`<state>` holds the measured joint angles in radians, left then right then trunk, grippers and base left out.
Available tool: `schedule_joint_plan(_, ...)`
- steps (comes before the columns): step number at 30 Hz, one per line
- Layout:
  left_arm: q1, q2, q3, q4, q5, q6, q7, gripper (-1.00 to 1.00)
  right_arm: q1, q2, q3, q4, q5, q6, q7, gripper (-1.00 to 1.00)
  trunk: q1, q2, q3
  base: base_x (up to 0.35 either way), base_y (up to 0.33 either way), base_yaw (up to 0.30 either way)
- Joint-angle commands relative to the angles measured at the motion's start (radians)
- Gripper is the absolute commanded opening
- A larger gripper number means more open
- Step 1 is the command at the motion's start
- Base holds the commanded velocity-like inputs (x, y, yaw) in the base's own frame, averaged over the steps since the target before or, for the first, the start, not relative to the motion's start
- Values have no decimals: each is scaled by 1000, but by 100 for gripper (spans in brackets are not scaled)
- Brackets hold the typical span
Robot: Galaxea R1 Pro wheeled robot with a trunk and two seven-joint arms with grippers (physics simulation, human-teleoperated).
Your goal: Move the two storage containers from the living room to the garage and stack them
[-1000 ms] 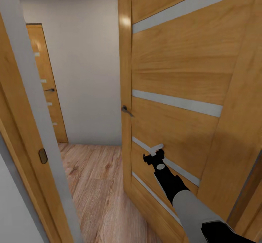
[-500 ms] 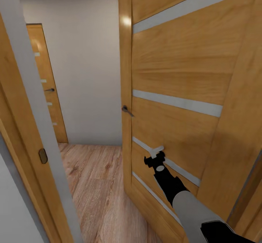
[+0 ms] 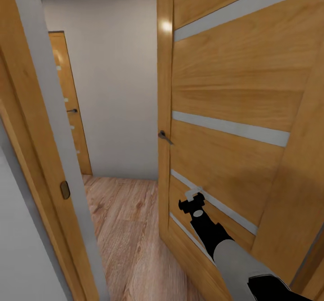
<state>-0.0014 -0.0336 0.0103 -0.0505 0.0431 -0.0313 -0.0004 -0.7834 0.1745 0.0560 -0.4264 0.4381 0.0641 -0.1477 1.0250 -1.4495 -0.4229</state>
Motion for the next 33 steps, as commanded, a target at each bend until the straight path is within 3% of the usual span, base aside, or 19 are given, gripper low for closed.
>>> schedule_joint_plan(1, 0, 0, 1, 0, 5, -2, -1, 100, 0, 0, 4, -7, 9, 3, -4, 100, 0, -1, -1, 0, 0, 10)
schedule_joint_plan(9, 0, 0, 1, 0, 5, -2, -1, 100, 0, 0, 3, -11, 7, -19, -6, 100, 0, -1, -1, 0, 0, 3)
schedule_joint_plan(12, 0, -1, 2, -2, 5, -2, 0, 100, 0, 0, 2, 0, 4, -117, -8, 100, 0, -1, -1, 0, 0, 0)
schedule_joint_plan(33, 0, -2, 3, -6, 5, -2, 0, 100, -1, 0, 2, 2, 11, -90, -12, 100, 0, -1, -1, 5, -58, 0)
